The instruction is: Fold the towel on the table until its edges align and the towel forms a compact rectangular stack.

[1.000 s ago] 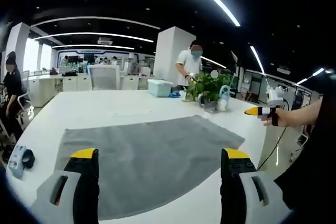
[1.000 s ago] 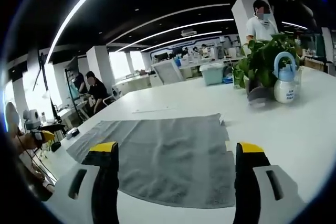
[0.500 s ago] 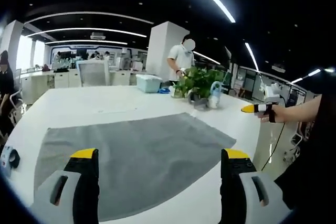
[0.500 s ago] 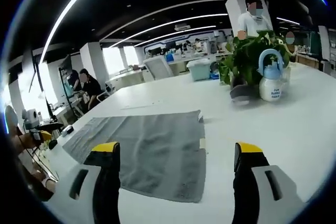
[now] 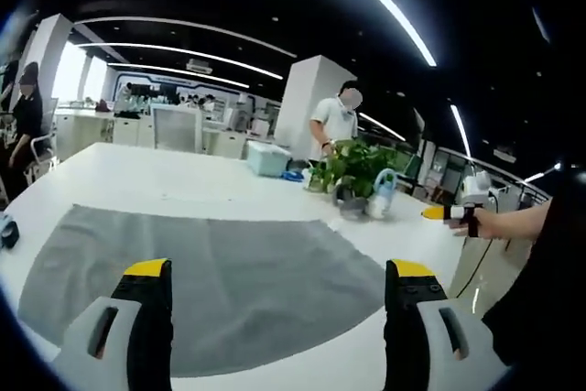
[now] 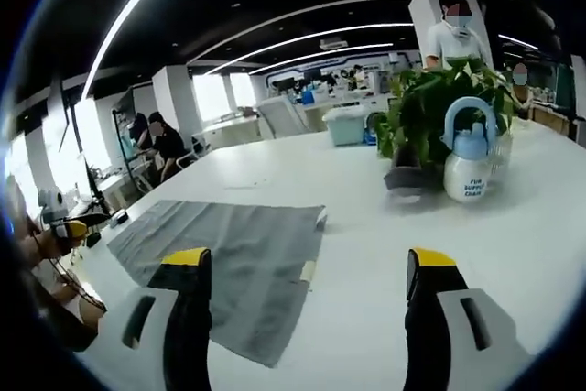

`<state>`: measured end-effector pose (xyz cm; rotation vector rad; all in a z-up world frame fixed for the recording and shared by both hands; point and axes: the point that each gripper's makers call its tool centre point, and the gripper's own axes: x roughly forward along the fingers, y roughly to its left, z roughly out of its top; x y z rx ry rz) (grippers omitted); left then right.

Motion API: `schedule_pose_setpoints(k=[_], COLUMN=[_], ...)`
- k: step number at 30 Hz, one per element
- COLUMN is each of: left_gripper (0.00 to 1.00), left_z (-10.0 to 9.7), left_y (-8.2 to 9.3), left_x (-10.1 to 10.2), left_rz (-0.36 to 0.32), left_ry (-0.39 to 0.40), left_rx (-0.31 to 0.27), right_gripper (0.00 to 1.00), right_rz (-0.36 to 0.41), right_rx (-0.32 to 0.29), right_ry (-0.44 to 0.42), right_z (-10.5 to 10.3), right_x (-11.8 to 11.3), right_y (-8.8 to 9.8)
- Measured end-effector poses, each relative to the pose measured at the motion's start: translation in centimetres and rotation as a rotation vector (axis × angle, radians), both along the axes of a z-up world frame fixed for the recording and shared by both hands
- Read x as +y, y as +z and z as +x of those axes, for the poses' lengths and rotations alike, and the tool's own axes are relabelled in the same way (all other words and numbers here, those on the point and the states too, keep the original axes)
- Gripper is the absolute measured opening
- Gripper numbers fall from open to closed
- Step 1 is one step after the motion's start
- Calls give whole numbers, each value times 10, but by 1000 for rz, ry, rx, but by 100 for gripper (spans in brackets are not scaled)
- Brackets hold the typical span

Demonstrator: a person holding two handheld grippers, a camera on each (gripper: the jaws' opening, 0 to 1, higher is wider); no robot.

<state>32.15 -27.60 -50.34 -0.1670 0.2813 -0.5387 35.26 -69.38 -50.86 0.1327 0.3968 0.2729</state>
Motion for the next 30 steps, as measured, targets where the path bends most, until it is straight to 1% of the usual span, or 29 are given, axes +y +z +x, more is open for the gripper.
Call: schedule_pose_setpoints(k=[1,2,4,6,7,8,9,11,12,14,15,17,18,19,20,23,25,26,27,28,30], left_gripper=[100,100,100,100,100,100,100,100,100,100,100,100,100,100,100,100,100,100,100,100,100], left_z=[0,0,1,1,1,0,-1,-3,-5,-8,-10,-15,-17,-18,-18,-13,-10,-8,-8,-9,-11], left_y=[-1,-2,-1,2,8,13,19,23,25,25,25,27,28,31,31,30,32,33,35,38,39], left_x=[-5,-9,-21,-38,-49,-56,-67,-80,-90,-102,-104,-105,-104,-102,-100,-94,-95,-97,-100,-105,-117], left_rz=[8,16,3,-12,-17,-12,-2,-4,-7,-7,-4,-7,-14,-35,-37,-23,-18,-14,-11,-4,-1], left_ry=[6,13,37,43,49,54,63,71,75,78,85,112,121,143,150,182,190,191,189,181,167], left_rx=[0,-1,-5,-11,-30,-44,-69,-79,-79,-69,-63,-61,-63,-63,-61,-50,-51,-49,-51,-63,-66], right_gripper=[88,88,88,87,87,87,87,87,87,86,86,86,86,85,85,85,85,84,84,84,84], right_rz=[-16,-59,-113,-94,-83,-65,-62,-69,-78,-86,-90,-98,-104,-110,-113,-87,-91,-96,-98,-102,-113], right_rx=[-1,3,26,13,2,-23,-33,-40,-39,-45,-61,-84,-85,-82,-81,-77,-60,-55,-54,-49,-40], right_ry=[21,58,77,85,92,110,119,137,164,203,235,273,281,287,296,344,387,399,429,457,485], right_z=[2,6,20,37,44,54,62,75,83,93,99,106,108,110,113,116,118,120,123,127,134], right_x=[-3,-9,-31,-41,-43,-44,-46,-49,-49,-44,-39,-29,-26,-21,-16,4,16,20,27,34,41], right_y=[0,-2,-7,-5,-2,4,7,10,12,16,20,25,25,24,23,22,18,16,13,9,3])
